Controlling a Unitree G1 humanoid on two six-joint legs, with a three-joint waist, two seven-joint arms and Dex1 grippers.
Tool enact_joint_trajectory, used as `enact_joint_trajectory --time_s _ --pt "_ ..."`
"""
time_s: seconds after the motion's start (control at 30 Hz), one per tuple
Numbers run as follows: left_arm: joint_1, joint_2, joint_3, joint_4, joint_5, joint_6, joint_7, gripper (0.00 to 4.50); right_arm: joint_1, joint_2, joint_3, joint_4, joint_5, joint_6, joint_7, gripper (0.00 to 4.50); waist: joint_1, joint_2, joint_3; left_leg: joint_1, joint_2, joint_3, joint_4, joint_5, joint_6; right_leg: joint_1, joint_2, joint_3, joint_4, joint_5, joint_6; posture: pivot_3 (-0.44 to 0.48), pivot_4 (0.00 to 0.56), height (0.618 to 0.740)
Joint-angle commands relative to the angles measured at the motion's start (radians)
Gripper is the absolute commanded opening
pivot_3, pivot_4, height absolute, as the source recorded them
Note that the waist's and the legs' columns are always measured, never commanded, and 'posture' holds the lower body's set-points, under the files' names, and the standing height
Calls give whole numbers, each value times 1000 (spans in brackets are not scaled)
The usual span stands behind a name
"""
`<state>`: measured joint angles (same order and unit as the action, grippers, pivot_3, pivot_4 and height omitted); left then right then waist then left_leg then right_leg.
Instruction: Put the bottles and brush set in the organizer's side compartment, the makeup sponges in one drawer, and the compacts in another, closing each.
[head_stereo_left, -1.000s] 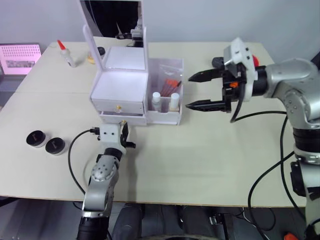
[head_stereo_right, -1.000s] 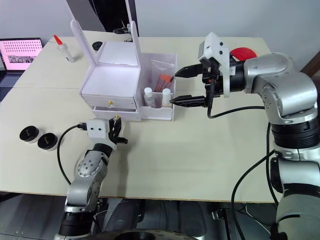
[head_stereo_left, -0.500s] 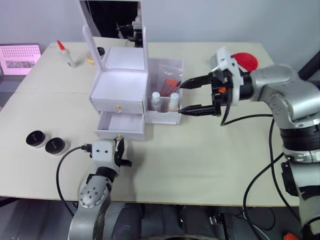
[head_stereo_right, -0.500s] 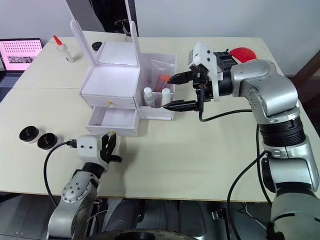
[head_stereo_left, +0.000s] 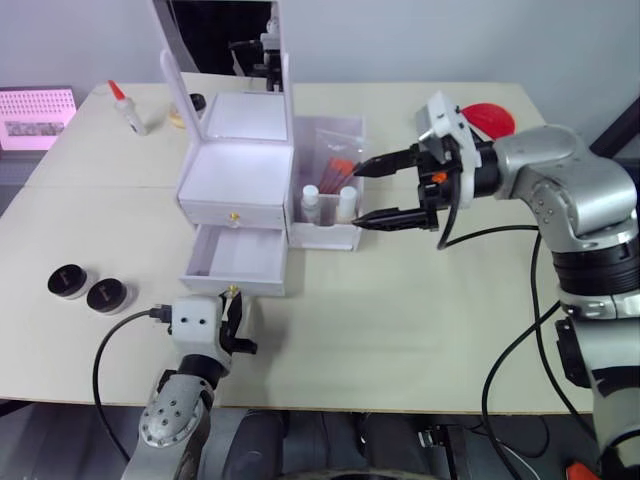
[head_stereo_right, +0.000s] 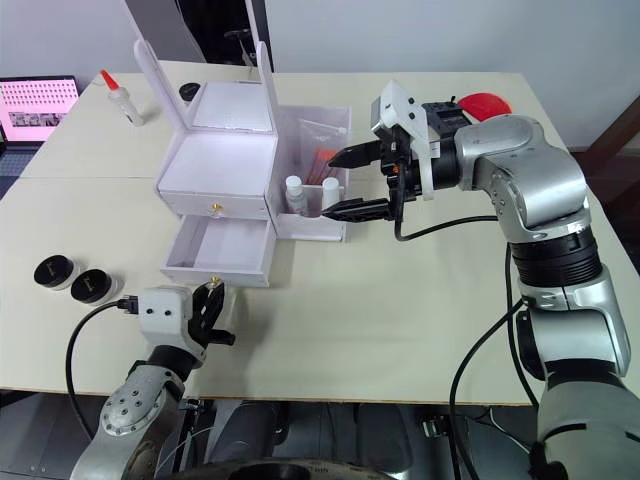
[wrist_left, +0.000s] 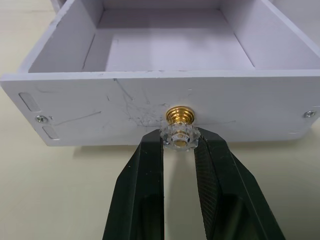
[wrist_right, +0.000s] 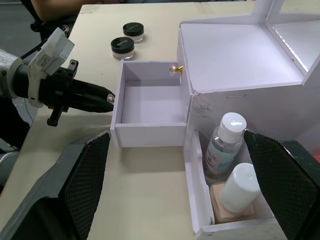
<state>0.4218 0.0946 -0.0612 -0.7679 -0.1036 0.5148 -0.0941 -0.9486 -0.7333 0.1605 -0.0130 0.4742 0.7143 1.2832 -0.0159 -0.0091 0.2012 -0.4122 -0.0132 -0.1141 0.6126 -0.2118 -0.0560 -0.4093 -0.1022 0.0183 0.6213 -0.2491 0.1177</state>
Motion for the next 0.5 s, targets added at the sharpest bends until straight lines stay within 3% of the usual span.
enact_joint_trajectory --time_s 0.03,0.17,0.2,0.43,0.5 --pt "23 -5 18 -51 -66 5 -27 2208 -35 -13 -15 -14 1 -2 13 4500 0 0 0 0 0 0 0 0 0 0 0 0 0 0 0 0 150 740" --pt "85 21 78 -111 -116 20 -49 4293 -48 -10 -18 8 1 -11 28 4500 -5 0 0 0 1 0 0 0 0 0 0 0 -1 0 0 0 150 740" --pt "120 29 108 -132 -143 10 -70 4447 -52 -8 -17 22 -3 -22 36 4500 -6 0 0 0 1 1 0 0 0 0 0 0 -1 0 0 0 150 740" --pt "417 54 433 -207 -373 -240 -281 4447 -81 -17 -27 186 -30 -99 111 4500 -17 0 0 -1 3 5 0 -4 -4 0 0 1 -7 0 0 0 150 740" --pt "461 70 617 -125 -492 -323 -346 4447 -65 -36 -38 271 -59 -157 128 4500 -19 0 0 -2 3 5 1 -4 -4 0 0 1 -7 0 0 0 150 740"
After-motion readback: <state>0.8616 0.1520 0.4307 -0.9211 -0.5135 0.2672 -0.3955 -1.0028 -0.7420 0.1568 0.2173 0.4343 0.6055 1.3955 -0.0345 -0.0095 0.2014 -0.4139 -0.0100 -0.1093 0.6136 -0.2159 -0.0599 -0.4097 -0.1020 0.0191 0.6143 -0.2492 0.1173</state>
